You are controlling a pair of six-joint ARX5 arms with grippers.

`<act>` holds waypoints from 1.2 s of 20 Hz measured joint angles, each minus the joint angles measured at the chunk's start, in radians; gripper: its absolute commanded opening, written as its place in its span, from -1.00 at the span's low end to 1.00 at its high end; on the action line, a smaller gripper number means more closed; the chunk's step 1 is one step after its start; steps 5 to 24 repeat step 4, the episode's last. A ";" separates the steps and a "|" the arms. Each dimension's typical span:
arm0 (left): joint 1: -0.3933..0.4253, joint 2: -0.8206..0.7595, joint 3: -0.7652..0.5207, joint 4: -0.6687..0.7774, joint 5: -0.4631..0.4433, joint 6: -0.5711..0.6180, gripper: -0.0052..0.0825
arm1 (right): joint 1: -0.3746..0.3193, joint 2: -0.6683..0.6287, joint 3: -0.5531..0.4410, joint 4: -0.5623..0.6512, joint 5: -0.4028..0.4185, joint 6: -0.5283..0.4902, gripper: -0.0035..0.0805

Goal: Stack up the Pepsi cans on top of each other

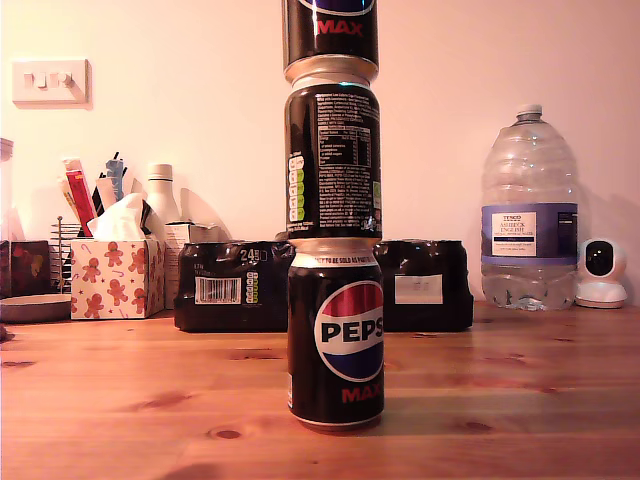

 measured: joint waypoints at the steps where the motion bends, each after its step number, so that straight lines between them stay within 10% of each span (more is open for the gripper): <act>1: 0.000 0.000 0.000 -0.027 0.000 0.000 -0.92 | 0.000 0.000 0.000 -0.037 0.000 0.000 -0.94; 24: 0.000 0.000 0.000 -0.101 0.000 0.000 -0.92 | 0.000 0.000 -0.002 -0.114 0.000 0.000 -0.94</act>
